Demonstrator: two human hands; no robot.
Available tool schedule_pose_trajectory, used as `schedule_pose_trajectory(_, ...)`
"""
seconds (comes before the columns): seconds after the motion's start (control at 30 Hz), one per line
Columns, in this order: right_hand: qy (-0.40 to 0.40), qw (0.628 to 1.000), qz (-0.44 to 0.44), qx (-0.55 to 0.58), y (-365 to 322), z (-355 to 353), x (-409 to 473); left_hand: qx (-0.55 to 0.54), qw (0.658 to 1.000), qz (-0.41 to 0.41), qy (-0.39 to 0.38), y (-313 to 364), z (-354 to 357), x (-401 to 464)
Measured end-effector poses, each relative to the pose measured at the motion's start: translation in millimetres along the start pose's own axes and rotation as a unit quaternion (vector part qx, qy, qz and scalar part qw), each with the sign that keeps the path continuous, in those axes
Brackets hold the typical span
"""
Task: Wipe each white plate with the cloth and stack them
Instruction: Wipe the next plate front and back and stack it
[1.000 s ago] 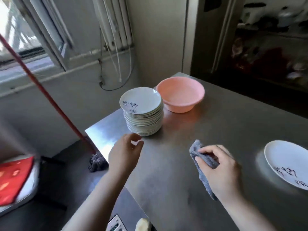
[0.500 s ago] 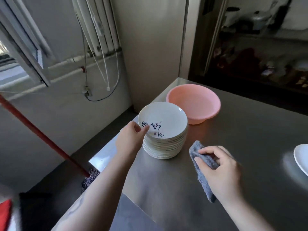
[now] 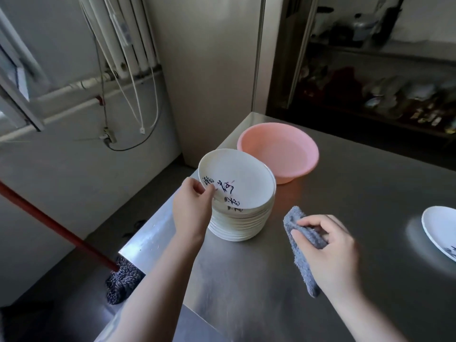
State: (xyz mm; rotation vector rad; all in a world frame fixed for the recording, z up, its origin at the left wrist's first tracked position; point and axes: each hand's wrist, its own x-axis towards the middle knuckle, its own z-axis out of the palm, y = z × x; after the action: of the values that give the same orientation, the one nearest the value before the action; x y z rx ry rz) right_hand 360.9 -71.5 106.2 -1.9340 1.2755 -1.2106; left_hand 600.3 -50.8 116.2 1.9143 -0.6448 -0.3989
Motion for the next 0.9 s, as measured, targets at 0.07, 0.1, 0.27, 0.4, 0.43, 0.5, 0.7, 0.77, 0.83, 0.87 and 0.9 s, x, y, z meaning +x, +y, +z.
schedule_pose_trajectory(0.07,0.006,1.0,0.007,-0.002,0,-3,0,-0.021,1.0,-0.002,0.008,5,0,4)
schedule_pose_trajectory(0.1,0.008,1.0,0.01,-0.002,0,-4,0,-0.042,0.999,-0.011,0.005,6,1,6)
schedule_pose_trajectory(0.27,0.014,1.0,0.024,-0.008,2,-10,-3,-0.201,0.973,-0.112,-0.018,6,2,10)
schedule_pose_trajectory(0.4,0.03,0.998,0.046,-0.002,7,-22,-4,-0.279,0.949,-0.145,-0.037,18,3,4)
schedule_pose_trajectory(0.43,0.037,0.998,0.053,0.0,8,-27,-4,-0.285,0.948,-0.136,-0.045,22,3,-1)
schedule_pose_trajectory(0.5,0.056,0.996,0.066,-0.001,12,-44,-4,-0.295,0.946,-0.117,-0.071,35,6,-16)
schedule_pose_trajectory(0.7,0.154,0.983,0.096,0.002,32,-134,-8,-0.293,0.932,-0.093,-0.194,69,44,-95)
schedule_pose_trajectory(0.77,0.18,0.979,0.097,-0.008,44,-170,-14,-0.281,0.927,-0.096,-0.228,70,71,-130)
schedule_pose_trajectory(0.83,0.191,0.976,0.101,-0.018,61,-203,-26,-0.262,0.922,-0.114,-0.26,63,105,-169)
schedule_pose_trajectory(0.87,0.191,0.976,0.104,-0.019,73,-219,-33,-0.252,0.919,-0.129,-0.273,57,123,-190)
schedule_pose_trajectory(0.9,0.188,0.976,0.107,-0.019,85,-234,-41,-0.244,0.916,-0.149,-0.281,50,141,-213)
